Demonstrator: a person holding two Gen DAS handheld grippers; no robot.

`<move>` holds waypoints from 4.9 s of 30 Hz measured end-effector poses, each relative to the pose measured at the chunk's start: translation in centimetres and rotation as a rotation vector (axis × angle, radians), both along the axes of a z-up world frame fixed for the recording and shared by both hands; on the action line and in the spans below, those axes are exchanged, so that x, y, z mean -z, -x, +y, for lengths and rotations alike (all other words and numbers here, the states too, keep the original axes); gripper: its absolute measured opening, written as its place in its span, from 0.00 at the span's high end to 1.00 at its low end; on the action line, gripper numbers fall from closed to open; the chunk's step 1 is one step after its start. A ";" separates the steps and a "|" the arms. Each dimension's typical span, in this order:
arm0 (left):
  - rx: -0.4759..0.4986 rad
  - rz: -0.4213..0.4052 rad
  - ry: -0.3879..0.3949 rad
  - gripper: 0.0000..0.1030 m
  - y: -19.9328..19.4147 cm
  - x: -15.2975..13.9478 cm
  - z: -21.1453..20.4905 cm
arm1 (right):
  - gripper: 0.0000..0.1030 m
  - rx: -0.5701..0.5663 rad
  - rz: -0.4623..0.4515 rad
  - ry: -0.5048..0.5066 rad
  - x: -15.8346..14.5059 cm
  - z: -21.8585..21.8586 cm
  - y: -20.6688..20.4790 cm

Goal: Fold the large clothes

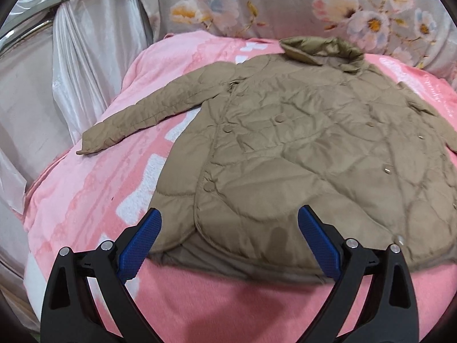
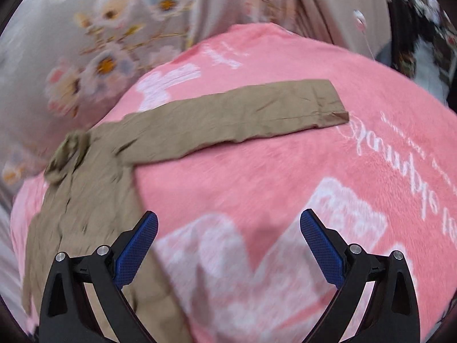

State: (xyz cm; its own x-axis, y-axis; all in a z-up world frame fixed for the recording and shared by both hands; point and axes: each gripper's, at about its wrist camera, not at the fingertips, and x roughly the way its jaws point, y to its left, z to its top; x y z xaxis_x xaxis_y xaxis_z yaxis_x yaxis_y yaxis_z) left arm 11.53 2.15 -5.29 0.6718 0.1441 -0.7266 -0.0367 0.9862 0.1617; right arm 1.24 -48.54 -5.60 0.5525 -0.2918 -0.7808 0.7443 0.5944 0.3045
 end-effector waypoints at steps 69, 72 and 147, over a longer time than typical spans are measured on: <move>-0.101 0.067 0.143 0.05 -12.6 3.3 6.0 | 0.45 -0.950 -0.128 0.135 -2.9 36.1 -23.1; -0.035 0.060 0.204 0.05 -13.2 1.7 5.4 | 0.42 -0.825 -0.144 0.123 -3.7 31.1 -21.0; 0.088 -0.001 0.022 0.93 -27.0 5.1 -6.6 | 0.87 -0.618 0.128 0.314 4.4 28.3 -31.8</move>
State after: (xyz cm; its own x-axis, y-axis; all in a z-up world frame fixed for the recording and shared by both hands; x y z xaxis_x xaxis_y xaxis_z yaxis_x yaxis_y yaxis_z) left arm 38.54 -4.47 -10.41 0.6820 0.0684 -0.7282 0.0502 0.9889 0.1399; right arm 33.05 -20.23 -9.97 0.5993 -0.1766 -0.7808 0.2608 0.9652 -0.0181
